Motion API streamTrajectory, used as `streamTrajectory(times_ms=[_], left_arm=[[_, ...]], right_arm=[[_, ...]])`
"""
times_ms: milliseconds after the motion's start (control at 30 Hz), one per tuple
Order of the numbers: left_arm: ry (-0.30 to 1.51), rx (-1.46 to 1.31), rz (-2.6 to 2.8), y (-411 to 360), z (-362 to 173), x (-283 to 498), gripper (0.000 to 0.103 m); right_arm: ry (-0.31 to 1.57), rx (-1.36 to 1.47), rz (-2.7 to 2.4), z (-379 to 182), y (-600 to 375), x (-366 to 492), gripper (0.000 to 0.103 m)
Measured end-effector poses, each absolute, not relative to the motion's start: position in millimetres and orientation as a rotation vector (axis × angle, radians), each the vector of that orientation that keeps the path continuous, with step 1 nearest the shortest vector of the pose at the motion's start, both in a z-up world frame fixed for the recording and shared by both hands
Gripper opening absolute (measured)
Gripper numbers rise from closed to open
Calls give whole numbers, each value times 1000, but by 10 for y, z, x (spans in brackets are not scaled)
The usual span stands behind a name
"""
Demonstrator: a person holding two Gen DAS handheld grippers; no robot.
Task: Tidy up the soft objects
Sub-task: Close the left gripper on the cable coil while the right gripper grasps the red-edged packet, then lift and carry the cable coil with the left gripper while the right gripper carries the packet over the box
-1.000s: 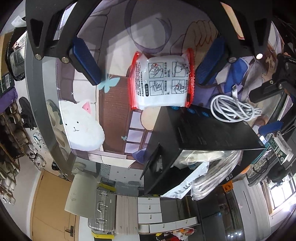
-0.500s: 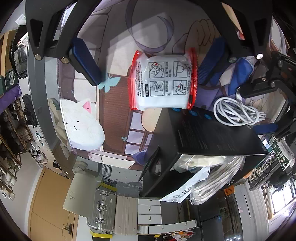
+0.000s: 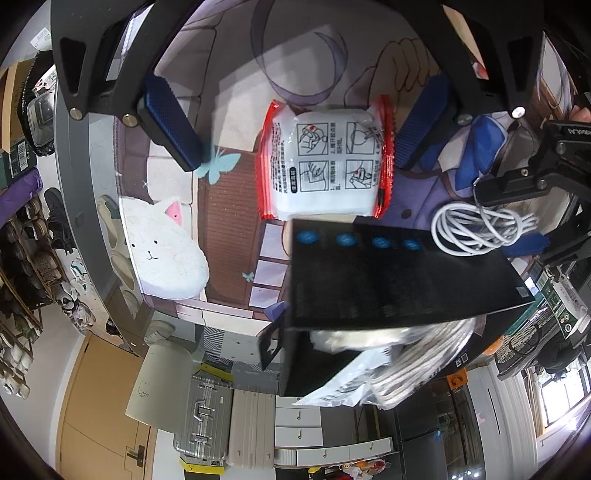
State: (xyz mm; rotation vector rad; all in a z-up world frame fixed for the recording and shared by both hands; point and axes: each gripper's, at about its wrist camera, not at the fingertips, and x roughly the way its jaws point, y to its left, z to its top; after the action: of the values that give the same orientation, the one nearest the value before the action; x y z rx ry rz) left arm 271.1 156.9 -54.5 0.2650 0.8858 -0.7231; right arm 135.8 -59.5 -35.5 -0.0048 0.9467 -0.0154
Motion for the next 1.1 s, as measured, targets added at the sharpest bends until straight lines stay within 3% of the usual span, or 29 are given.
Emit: streamTrajectory(times_ms=[233, 333, 400, 467, 567, 1100], left_arm=[[849, 290, -763, 1654, -480, 2548, 32], [844, 280, -788, 1698, -447, 2499, 29], [841, 277, -791, 1717, -442, 2458, 28], [839, 268, -796, 1738, -440, 2432, 27], [834, 245, -808, 1778, -427, 2421, 27], [664, 121, -869, 1915, 140, 2228, 25]], right_arm=[[946, -4, -15, -358, -603, 1356, 103], [944, -9, -14, -353, -572, 1345, 101], [921, -16, 5, -314, -534, 1309, 79], [904, -17, 18, -285, -506, 1258, 64], [893, -11, 31, -261, -497, 1214, 52], [703, -19, 49, 381, -404, 924, 50]])
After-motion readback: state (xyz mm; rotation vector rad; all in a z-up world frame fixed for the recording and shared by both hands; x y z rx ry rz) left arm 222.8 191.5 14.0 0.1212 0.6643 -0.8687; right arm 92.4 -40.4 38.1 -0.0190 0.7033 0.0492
